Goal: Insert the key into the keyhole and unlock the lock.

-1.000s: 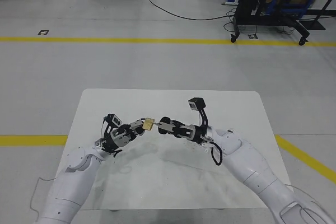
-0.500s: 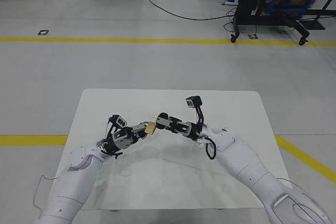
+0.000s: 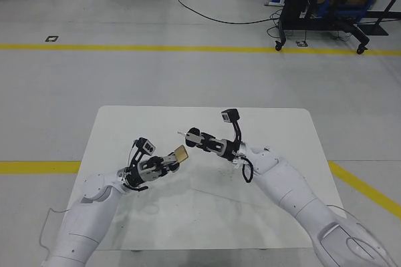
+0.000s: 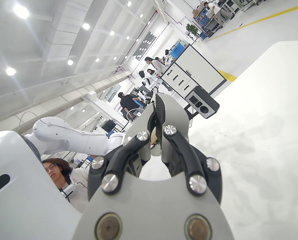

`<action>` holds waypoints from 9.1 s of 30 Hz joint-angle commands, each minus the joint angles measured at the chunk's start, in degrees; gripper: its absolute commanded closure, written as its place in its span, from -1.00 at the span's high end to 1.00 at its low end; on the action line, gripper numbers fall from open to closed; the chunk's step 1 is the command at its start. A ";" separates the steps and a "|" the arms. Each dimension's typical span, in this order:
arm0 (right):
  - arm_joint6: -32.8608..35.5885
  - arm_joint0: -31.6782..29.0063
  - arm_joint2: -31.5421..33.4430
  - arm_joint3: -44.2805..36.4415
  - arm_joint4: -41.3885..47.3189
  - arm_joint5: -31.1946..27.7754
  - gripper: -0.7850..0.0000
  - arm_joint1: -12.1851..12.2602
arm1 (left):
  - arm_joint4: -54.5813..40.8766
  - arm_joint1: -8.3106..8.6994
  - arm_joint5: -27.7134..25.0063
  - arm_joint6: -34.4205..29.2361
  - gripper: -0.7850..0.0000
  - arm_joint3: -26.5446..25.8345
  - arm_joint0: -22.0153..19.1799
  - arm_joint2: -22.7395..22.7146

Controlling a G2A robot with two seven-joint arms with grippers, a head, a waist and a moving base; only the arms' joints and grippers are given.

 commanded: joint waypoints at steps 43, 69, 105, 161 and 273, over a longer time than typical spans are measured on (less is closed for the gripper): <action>6.45 -15.21 15.25 -21.81 2.08 26.65 -1.00 5.60 | 13.83 0.12 21.35 18.66 -1.00 -5.63 -7.17 2.93; -10.89 -23.61 14.57 -33.10 -19.95 43.04 -1.00 6.40 | 16.65 0.13 22.44 31.37 -1.00 -8.30 -1.60 1.83; -17.29 -24.83 10.72 -34.18 -19.75 47.51 -1.00 4.04 | 18.65 -0.55 17.47 34.80 -1.00 -9.07 -0.20 2.51; -34.60 -25.90 8.26 -31.55 -24.96 43.50 -1.00 -0.68 | 13.71 -1.79 18.06 39.10 -1.00 -8.97 0.85 1.04; -11.45 -28.24 17.42 -36.40 -18.92 39.08 0.18 -1.63 | -5.01 -2.88 24.71 27.46 -1.00 -4.28 -1.26 -1.95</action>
